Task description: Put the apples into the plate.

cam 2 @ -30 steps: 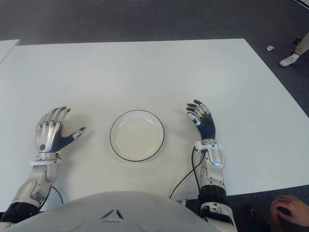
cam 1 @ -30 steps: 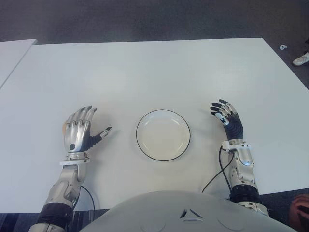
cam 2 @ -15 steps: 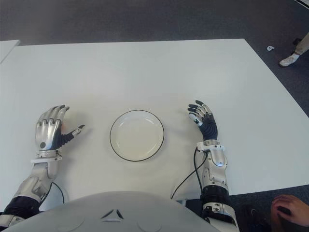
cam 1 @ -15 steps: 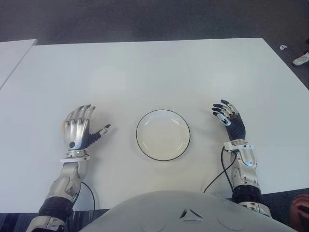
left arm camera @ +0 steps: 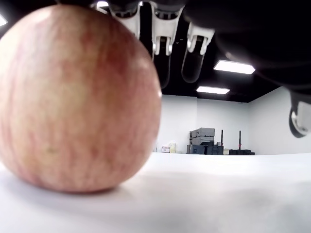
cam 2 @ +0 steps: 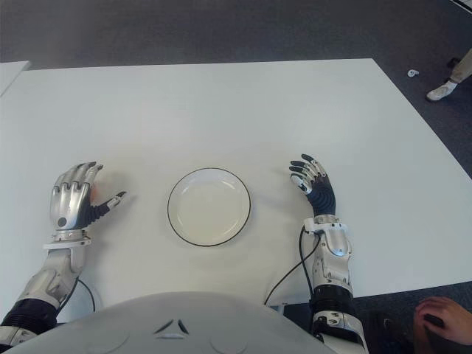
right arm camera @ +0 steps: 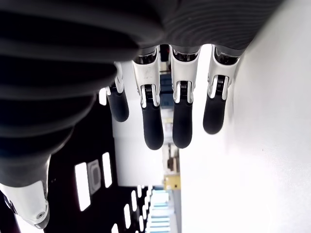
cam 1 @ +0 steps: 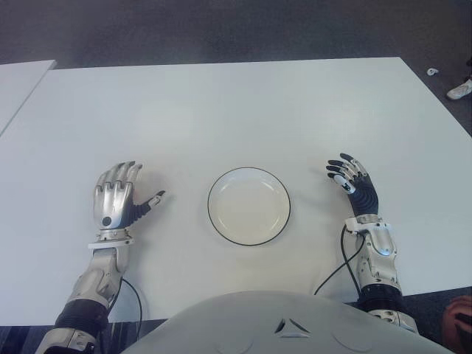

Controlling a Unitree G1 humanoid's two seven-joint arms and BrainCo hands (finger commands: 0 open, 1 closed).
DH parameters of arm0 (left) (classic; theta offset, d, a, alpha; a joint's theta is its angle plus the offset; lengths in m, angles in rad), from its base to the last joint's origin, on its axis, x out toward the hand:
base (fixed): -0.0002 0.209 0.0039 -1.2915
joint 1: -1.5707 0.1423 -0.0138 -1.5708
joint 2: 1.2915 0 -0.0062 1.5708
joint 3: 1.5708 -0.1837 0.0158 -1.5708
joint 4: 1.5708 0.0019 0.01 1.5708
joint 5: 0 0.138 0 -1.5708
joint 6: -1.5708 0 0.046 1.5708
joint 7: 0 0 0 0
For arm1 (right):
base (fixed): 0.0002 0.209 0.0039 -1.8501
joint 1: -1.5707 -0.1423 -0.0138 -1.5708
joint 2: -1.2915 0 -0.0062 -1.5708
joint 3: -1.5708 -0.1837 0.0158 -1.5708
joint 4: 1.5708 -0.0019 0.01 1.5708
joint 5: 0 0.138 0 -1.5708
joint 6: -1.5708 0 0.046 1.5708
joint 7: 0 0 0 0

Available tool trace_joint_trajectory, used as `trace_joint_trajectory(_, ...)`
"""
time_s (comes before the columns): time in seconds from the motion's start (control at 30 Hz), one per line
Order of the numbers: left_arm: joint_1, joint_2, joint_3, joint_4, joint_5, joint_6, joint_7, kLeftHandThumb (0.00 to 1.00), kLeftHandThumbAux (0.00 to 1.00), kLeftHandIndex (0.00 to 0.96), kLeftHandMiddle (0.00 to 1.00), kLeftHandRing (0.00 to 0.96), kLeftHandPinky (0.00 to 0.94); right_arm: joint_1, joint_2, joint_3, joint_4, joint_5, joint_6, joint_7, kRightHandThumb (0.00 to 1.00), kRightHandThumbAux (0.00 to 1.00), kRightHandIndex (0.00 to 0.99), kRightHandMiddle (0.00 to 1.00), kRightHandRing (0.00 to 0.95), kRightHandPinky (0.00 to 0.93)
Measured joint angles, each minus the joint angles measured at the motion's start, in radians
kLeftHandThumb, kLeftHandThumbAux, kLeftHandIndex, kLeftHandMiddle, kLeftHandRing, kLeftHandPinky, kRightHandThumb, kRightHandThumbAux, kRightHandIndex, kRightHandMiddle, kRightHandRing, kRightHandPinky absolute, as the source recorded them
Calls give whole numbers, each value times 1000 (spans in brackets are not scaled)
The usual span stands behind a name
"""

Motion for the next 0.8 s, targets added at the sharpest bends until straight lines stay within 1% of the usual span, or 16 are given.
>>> trace_joint_trajectory(0.33, 5, 3, 0, -6, -13, 14, 0, 278, 361, 237, 203, 186, 224, 0, 0, -2, 1, 3, 0, 5, 476, 652, 168, 328, 306, 296)
trace_joint_trajectory(0.63, 10, 13, 0, -9, -16, 41, 0, 296, 366, 235, 206, 193, 214, -1, -5, -7, 3, 3, 0, 1, 475, 652, 165, 322, 296, 283)
trace_joint_trajectory(0.8, 11, 23, 0, -3, -16, 66, -3, 302, 368, 237, 214, 204, 228, 1, -8, -8, 2, 4, 3, 2, 473, 656, 163, 321, 286, 273)
